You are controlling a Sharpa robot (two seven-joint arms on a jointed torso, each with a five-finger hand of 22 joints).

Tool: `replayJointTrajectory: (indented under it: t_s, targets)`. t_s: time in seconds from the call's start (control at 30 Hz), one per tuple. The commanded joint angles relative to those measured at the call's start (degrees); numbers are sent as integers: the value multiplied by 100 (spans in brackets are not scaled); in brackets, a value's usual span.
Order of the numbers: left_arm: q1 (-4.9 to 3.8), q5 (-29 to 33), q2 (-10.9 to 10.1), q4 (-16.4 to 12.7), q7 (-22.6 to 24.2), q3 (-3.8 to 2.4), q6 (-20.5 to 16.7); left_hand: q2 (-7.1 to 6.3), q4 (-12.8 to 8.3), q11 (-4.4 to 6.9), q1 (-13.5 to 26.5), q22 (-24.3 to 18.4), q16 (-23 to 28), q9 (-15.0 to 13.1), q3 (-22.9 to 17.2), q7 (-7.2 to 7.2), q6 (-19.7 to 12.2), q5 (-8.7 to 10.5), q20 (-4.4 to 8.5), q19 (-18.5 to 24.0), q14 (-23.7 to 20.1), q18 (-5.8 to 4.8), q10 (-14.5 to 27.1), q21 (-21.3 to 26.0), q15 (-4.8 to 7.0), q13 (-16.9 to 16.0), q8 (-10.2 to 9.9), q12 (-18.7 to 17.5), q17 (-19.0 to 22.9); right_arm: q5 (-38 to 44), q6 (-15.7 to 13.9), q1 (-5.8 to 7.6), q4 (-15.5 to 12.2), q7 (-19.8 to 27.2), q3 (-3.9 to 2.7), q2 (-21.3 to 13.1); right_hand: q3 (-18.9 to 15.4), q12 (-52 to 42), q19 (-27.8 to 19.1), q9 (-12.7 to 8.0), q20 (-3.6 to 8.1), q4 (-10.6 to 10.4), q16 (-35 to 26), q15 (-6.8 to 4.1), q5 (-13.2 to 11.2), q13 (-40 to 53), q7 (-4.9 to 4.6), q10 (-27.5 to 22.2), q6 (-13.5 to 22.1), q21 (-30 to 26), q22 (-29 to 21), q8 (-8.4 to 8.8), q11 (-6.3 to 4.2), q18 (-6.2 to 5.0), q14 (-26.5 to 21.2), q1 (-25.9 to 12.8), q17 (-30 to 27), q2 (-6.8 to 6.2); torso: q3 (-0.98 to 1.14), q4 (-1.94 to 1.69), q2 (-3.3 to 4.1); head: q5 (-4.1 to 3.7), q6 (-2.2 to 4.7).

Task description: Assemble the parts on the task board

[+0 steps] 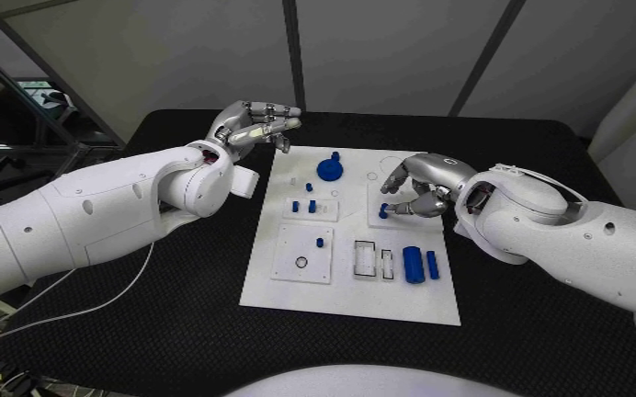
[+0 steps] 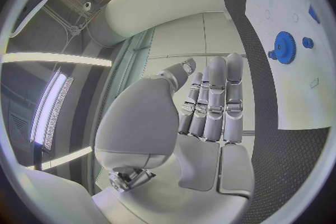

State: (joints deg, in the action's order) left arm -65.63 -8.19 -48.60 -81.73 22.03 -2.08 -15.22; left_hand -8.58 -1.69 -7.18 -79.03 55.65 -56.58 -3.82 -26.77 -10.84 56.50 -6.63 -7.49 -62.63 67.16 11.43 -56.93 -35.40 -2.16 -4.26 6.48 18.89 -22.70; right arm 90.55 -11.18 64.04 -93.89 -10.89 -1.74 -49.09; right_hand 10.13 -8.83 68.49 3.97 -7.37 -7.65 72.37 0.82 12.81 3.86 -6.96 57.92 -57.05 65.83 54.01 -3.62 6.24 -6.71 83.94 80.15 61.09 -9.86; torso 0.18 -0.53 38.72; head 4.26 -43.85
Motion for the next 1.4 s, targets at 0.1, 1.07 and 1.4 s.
replayJointTrajectory:
  t_s: [0.1,1.07,1.4]
  targets:
    - [-6,14,12,2,3,-3,63,47,0,13,-16,-6,12,3,36,-16,-38,7,-6,23,-45,-98,43,25,14,-2,-35,38,7,-2,443,4,-27,4,1,27,-91,-115,4,9,36,-45,-12,2,46,11,-11,49,-15,-21,11,-23,-56,-84,65,95,-8,52,-6,-6,4,3,-25]
    - [-6,14,15,17,-12,-3,93,47,0,13,-16,-6,12,3,36,-16,-38,7,-6,23,-45,-98,43,25,14,-2,-35,38,7,148,495,-1,65,-65,5,200,675,-276,520,65,198,-39,340,-162,-48,14,-107,1104,-678,551,781,-145,-246,70,195,646,399,358,3,4,-12,40,-93]
    - [-6,14,24,28,-41,-3,126,59,-5,12,-27,-8,8,-1,39,-17,-35,6,-7,21,-46,-97,44,28,13,-4,-28,50,14,294,457,-3,50,-121,6,223,802,-190,528,52,199,8,364,-158,-43,13,-118,1153,-697,578,812,-115,-237,75,194,669,417,306,3,12,-12,33,-75]
